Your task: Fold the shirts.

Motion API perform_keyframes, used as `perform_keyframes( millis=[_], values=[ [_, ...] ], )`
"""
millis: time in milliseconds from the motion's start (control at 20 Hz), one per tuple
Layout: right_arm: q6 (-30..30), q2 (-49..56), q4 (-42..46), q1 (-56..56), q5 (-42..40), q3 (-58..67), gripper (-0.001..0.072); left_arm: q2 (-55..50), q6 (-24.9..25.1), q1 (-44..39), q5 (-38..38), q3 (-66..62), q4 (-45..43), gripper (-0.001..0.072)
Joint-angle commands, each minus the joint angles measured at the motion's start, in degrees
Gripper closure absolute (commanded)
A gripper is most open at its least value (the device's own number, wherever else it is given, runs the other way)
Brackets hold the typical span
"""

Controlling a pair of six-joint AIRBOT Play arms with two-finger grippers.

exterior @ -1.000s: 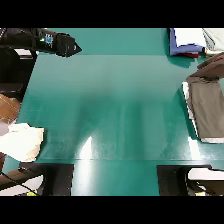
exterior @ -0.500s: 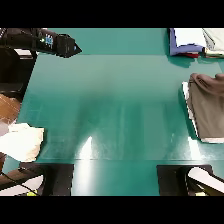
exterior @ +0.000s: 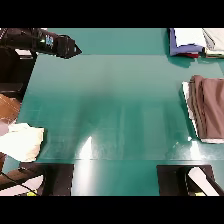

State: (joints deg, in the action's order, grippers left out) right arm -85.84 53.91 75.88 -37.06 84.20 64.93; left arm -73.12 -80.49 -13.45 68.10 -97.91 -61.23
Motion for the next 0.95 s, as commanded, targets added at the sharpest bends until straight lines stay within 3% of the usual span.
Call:
perform_keyframes(
  millis=[0, 250, 350, 500, 900],
  values=[
    [0.00, -1.77, -4.90, 6.64, -2.64, 3.02, 0.0029, 0.04, 0.00, -0.02, -0.04, 0.00, -0.07, 0.0684],
    [0.00, -1.75, -5.64, 26.60, -7.87, 9.31, 0.0070, 0.04, -0.07, 0.02, -0.13, 0.00, -2.73, 0.0684],
    [0.00, -1.75, -5.64, 34.07, -10.82, 9.75, 0.0255, 0.04, -0.07, 0.04, -0.68, 0.00, -2.62, 0.0684],
    [0.00, -1.33, -5.33, 43.21, -14.69, 9.62, 0.0683, 0.04, -0.07, 0.04, -2.60, 0.00, -2.62, 0.0684],
    [0.00, 2.49, -5.42, 51.65, -14.69, 9.62, 0.0691, 0.04, -0.07, 0.04, -3.17, 0.00, -2.62, 0.0684]
  ],
)
